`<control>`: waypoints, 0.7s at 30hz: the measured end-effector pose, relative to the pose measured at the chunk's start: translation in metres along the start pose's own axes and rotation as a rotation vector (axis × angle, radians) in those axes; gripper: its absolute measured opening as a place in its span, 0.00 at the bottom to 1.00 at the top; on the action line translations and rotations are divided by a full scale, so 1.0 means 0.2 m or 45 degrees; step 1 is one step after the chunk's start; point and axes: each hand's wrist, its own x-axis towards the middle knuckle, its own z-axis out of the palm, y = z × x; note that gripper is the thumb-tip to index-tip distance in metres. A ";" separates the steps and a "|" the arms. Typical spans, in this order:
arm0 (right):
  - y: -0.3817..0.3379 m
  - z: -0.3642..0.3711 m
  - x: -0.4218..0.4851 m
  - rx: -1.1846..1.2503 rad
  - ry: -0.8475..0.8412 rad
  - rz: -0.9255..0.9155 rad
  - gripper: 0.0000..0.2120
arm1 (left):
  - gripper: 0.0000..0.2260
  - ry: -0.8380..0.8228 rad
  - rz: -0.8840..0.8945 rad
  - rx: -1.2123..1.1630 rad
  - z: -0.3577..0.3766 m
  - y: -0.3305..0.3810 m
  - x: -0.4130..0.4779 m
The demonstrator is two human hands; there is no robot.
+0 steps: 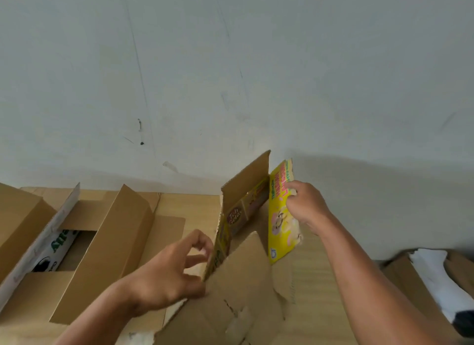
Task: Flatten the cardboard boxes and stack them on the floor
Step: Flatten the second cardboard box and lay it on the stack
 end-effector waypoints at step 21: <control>-0.07 0.54 -0.10 0.853 -0.631 0.154 0.28 | 0.33 0.384 -0.389 0.060 0.08 -0.06 0.53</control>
